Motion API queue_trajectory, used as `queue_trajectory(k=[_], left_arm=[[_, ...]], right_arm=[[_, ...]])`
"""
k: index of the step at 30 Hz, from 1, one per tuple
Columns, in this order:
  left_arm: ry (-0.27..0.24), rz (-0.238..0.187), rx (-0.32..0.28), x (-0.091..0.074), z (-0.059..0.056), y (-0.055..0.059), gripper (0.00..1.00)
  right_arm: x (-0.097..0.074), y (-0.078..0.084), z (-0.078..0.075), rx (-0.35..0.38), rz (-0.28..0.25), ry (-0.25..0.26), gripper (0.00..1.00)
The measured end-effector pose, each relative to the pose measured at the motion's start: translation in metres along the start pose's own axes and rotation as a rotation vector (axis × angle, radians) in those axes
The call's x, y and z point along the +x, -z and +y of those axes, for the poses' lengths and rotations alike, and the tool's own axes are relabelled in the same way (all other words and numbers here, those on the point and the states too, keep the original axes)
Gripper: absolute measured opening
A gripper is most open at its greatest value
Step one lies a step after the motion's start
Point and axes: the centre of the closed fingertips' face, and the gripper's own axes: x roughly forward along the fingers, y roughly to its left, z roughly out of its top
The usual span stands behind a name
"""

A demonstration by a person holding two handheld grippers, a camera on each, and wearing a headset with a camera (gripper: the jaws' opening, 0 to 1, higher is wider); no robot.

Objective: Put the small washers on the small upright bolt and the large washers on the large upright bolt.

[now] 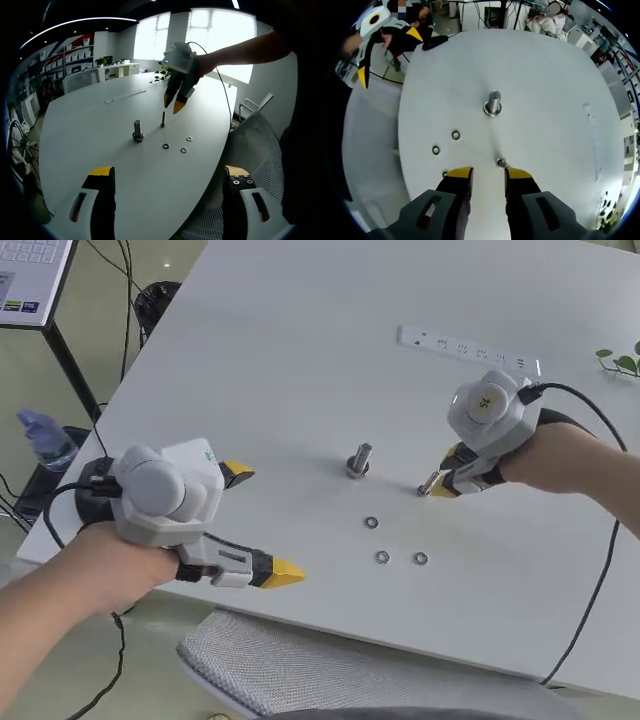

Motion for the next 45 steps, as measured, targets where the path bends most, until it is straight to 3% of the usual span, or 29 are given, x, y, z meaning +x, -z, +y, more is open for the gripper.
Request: queue_trajectory(k=[4,18,26,38,45], left_arm=[[-0.003,-0.004,-0.001,-0.001,0.002,0.0,0.88],[0.0,-0.003,0.008,-0.001,0.002,-0.002,0.88],[0.009,-0.001,0.011,0.001,0.0,-0.002,0.87],[0.005,-0.008,0.007,0.001,0.002,-0.002,0.86],[0.003,-0.008,0.009,0.002,0.004,-0.001,0.86]], right_arm=[[0.0,0.003,0.002,-0.011,0.002,-0.008,0.27],[-0.005,0.018,0.049,0.023,-0.028,-0.038,0.3],[-0.002,0.024,0.066,0.044,-0.036,-0.055,0.31],[0.016,0.034,0.066,0.047,-0.028,-0.06,0.33],[0.029,0.041,0.06,0.058,-0.033,-0.031,0.33]])
